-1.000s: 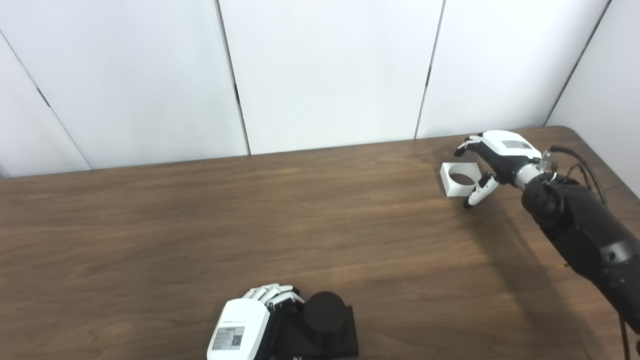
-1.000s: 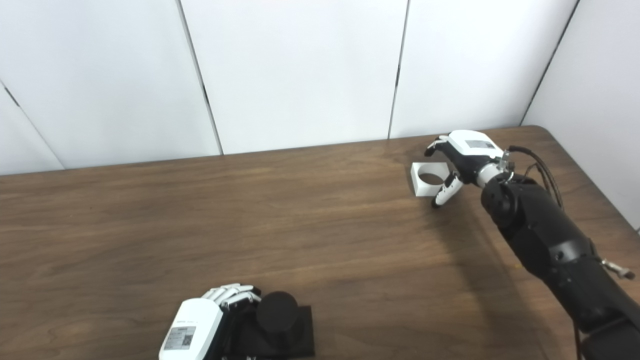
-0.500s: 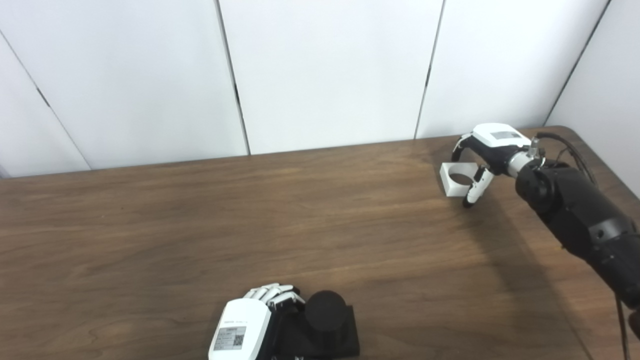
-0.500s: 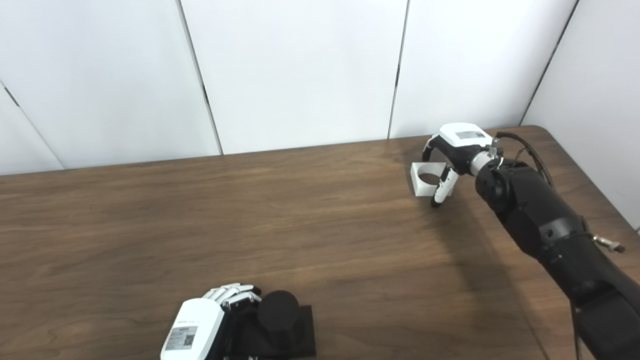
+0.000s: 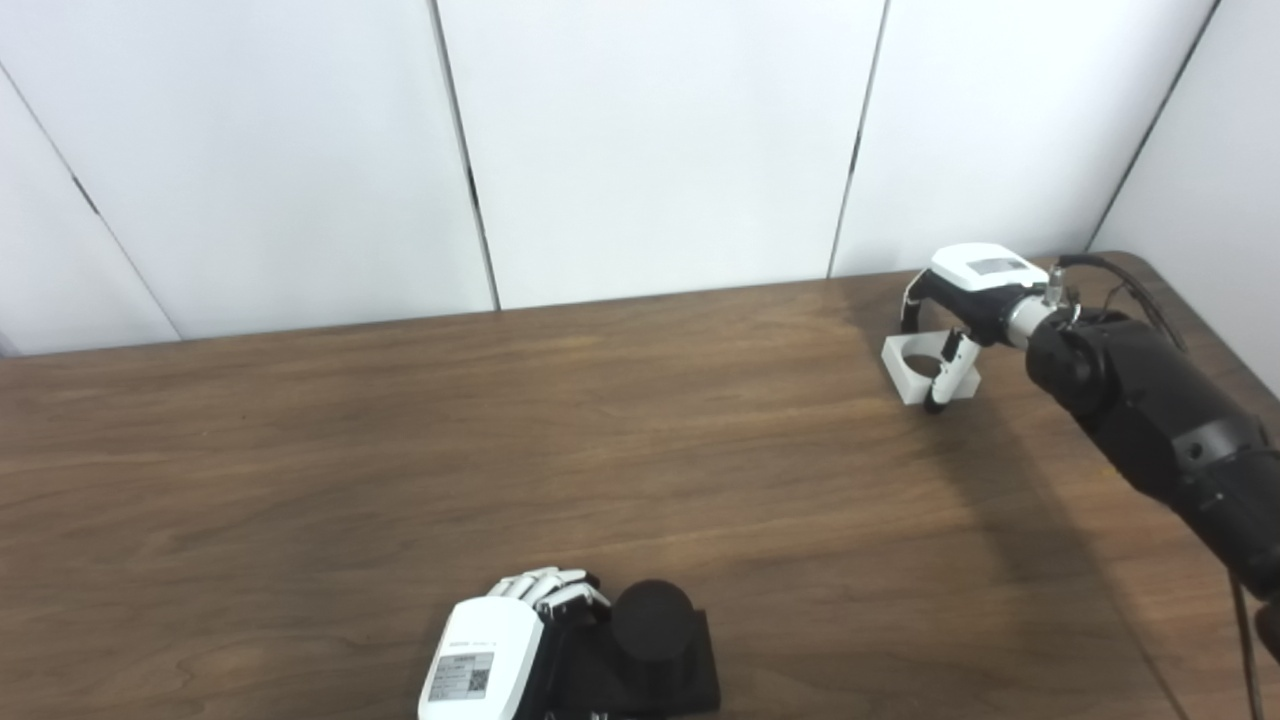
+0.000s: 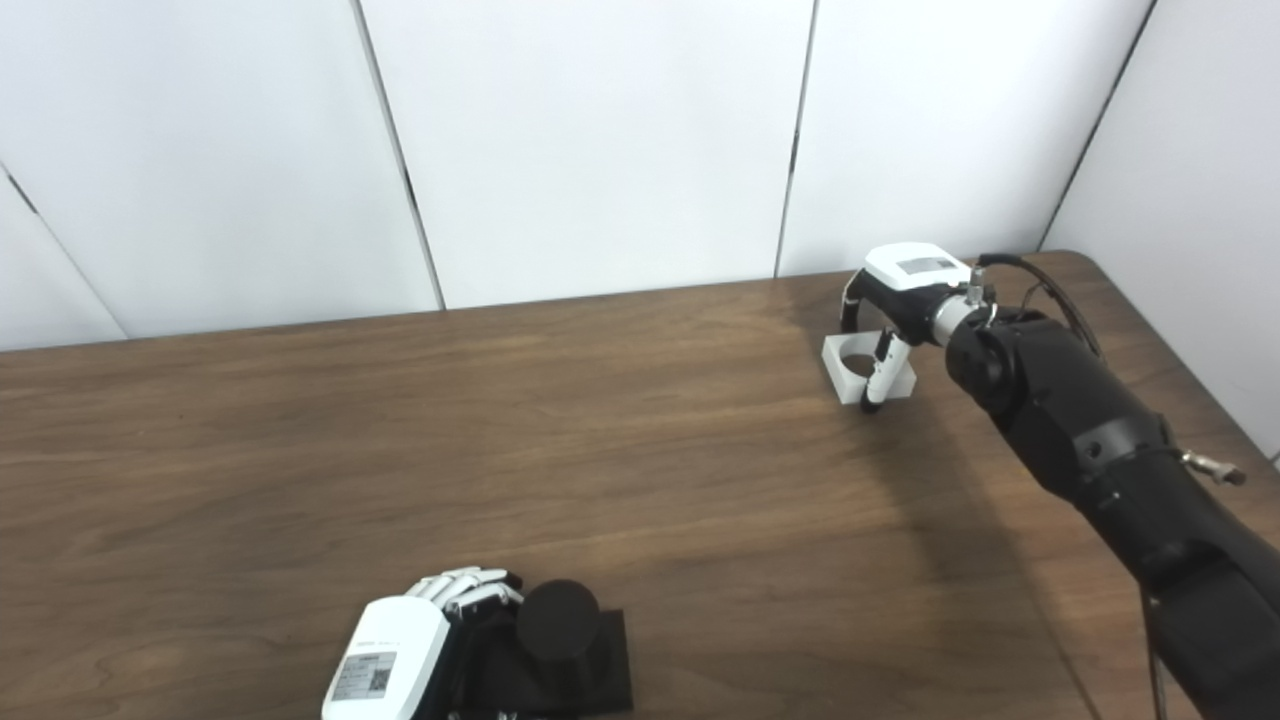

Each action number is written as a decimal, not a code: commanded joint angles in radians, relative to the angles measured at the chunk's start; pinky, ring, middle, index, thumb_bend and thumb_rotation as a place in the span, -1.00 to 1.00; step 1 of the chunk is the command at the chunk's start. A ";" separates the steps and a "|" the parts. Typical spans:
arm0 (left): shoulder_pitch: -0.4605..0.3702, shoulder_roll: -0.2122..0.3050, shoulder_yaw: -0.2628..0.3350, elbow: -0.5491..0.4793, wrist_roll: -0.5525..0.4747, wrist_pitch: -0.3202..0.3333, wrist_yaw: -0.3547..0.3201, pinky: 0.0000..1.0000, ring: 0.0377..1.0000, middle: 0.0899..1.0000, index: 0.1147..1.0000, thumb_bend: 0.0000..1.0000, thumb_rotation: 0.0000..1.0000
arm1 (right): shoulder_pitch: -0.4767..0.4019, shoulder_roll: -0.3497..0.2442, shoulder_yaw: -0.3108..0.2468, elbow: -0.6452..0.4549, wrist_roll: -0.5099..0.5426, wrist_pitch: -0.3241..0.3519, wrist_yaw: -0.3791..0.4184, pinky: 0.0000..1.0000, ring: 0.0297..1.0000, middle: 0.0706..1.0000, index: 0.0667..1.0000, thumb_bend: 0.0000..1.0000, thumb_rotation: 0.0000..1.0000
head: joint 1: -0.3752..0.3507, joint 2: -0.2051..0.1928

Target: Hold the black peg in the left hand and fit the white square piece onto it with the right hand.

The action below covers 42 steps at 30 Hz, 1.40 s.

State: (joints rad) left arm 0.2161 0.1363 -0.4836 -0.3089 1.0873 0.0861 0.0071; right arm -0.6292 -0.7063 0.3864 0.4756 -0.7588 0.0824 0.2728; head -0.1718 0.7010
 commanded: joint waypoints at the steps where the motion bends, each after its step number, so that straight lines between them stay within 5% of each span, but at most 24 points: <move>1: 0.029 -0.004 -0.022 0.029 -0.002 0.026 -0.080 0.50 0.56 0.46 -0.16 0.02 -0.89 | -0.034 -0.031 0.006 0.017 -0.023 -0.012 0.011 0.55 0.71 0.54 -0.10 0.05 -0.74 | 0.000 0.001; 12: 0.024 -0.016 -0.030 0.032 0.003 0.036 -0.084 0.51 0.56 0.46 -0.16 0.02 -0.89 | -0.016 -0.050 -0.012 -0.078 0.002 -0.046 0.042 0.57 0.70 0.46 -0.10 0.04 -0.75 | 0.022 0.005; 20: 0.013 -0.030 -0.041 0.049 0.007 0.040 -0.070 0.50 0.56 0.46 -0.16 0.02 -0.89 | 0.099 -0.084 -0.071 -0.539 0.070 -0.043 0.188 0.63 0.72 0.48 -0.10 0.04 -0.75 | 0.059 0.011; 28: -0.003 -0.038 -0.056 0.058 0.030 0.060 -0.075 0.51 0.56 0.46 -0.16 0.01 -0.89 | 0.187 -0.023 -0.112 -0.979 0.127 0.024 0.364 0.67 0.69 0.44 -0.10 0.04 -0.75 | 0.085 0.026; 42: -0.010 -0.033 -0.066 0.051 0.025 0.076 -0.076 0.51 0.56 0.46 -0.16 0.01 -0.89 | 0.235 0.138 -0.079 -1.272 0.145 0.076 0.564 0.64 0.64 0.38 -0.11 0.04 -0.74 | 0.086 0.040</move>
State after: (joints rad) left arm 0.1886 0.1134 -0.5298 -0.3001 1.1155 0.1458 0.0026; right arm -0.3738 -0.5701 0.3182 -0.7660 -0.6190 0.1502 0.8367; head -0.0859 0.7409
